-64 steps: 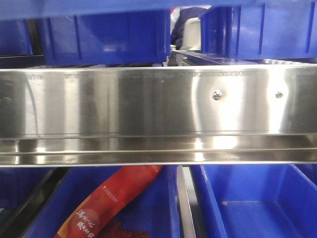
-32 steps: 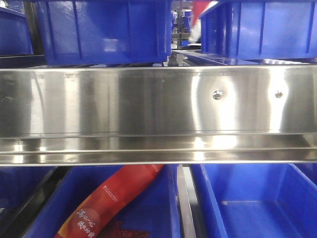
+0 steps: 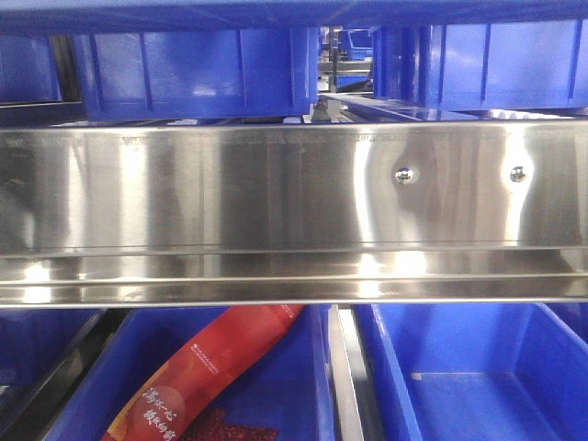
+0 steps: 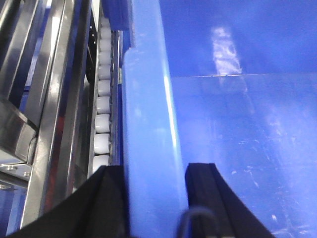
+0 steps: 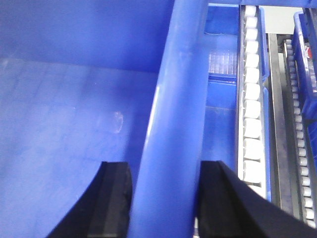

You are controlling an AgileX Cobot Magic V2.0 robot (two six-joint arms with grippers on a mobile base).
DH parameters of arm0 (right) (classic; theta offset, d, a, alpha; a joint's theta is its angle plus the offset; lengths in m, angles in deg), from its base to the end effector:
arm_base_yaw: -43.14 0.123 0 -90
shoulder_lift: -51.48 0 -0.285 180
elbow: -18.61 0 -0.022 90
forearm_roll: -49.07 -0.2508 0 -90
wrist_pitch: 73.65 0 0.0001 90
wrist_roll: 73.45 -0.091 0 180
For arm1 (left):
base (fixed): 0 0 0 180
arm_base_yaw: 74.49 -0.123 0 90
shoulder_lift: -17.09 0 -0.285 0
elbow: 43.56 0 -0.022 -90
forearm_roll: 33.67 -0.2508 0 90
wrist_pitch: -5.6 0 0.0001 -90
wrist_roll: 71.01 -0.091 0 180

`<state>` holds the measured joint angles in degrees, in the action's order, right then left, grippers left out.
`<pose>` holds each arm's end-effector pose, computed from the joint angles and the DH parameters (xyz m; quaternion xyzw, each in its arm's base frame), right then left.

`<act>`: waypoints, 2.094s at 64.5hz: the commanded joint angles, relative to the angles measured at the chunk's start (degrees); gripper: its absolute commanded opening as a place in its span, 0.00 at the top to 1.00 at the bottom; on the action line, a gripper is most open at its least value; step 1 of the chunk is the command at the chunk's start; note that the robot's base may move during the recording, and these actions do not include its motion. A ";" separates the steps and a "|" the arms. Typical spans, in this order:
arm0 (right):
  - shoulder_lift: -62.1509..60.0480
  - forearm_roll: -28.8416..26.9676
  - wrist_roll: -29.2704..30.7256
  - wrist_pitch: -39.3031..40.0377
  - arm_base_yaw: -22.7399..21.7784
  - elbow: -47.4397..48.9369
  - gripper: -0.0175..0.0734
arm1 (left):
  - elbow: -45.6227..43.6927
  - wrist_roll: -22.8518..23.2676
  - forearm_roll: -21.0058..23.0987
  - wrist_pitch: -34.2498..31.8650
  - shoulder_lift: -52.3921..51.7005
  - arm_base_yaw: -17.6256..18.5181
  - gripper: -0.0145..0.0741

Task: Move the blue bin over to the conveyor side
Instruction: 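Lift the blue bin and pull it off the rollers toward the robot, then hold the bin with both grippers while the base turns and drives away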

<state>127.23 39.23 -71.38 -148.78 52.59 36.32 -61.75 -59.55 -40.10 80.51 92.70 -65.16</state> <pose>0.1915 0.0471 0.4894 -0.1044 0.9084 0.1101 0.3896 0.1946 -0.0220 0.4918 -0.0255 0.9130 -0.0183 0.4068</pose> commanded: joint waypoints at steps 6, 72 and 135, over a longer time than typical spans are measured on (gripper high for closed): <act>-1.30 1.12 1.80 5.16 -0.01 0.86 0.88 | -0.57 -0.71 -1.58 -4.94 -1.27 0.10 0.83; -1.30 1.12 1.80 5.16 -0.01 0.86 0.88 | -0.57 -0.71 -1.69 -4.94 -1.19 0.10 0.83; -1.30 1.12 1.80 5.16 -0.01 0.86 0.88 | -0.57 -0.71 -1.69 -4.94 -1.19 0.10 0.83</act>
<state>127.23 39.10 -71.25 -148.78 52.59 36.32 -61.47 -59.44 -40.10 80.41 92.70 -65.16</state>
